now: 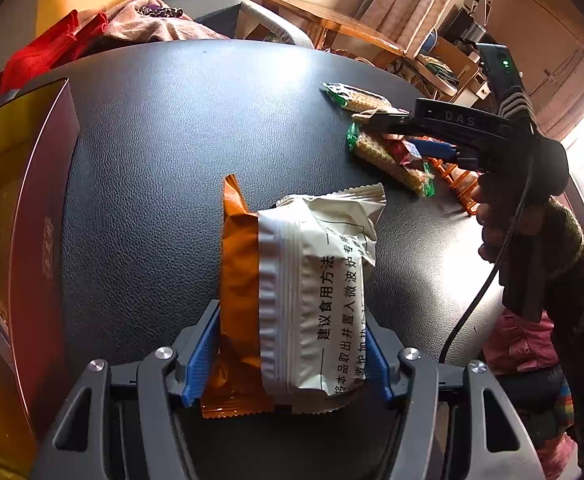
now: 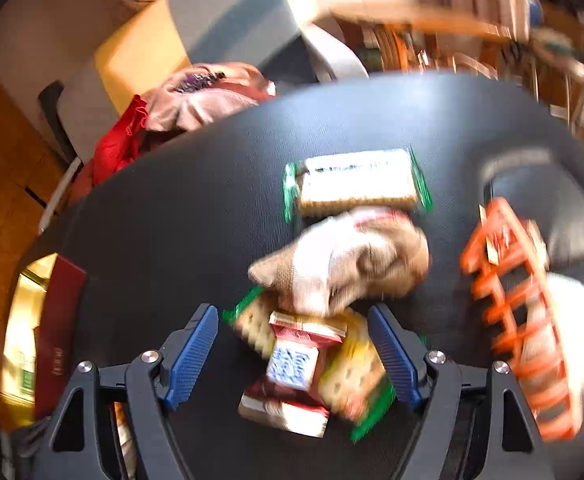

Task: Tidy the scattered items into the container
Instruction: 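Hold the snack bag in the left gripper while the right tool approaches the red chocolate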

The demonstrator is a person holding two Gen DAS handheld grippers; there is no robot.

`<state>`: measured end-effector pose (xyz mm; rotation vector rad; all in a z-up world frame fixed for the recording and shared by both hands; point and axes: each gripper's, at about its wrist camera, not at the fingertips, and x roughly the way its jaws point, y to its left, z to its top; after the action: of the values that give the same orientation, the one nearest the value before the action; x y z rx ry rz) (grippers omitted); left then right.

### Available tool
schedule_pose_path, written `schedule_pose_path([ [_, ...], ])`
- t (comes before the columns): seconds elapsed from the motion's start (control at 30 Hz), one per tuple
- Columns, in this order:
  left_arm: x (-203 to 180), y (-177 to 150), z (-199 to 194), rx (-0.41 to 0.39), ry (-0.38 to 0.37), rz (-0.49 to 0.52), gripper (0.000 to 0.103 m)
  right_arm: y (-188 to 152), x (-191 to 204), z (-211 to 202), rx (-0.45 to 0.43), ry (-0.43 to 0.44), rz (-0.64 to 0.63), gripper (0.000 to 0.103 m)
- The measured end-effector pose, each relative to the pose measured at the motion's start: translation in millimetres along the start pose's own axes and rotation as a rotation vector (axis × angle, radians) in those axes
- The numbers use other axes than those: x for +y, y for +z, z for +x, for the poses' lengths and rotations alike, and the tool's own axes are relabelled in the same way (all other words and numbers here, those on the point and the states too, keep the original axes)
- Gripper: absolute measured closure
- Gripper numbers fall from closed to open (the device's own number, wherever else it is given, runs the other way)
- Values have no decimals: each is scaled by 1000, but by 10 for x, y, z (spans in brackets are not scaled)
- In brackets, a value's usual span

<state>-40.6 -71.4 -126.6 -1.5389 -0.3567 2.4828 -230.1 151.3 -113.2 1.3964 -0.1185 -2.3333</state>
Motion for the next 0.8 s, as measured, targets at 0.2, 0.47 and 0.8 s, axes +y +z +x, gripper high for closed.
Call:
schedule_pose_path([
  [0.2, -2, -72, -23, -5, -4, 0, 38, -416, 195, 25, 87, 32, -156, 36],
  [0.47, 0, -255, -106, -18, -4, 12, 38, -954, 191, -415, 87, 66, -148, 37],
  [0.8, 31, -323, -145, -18, -10, -5, 37, -420, 605, -237, -61, 31, -92, 37],
])
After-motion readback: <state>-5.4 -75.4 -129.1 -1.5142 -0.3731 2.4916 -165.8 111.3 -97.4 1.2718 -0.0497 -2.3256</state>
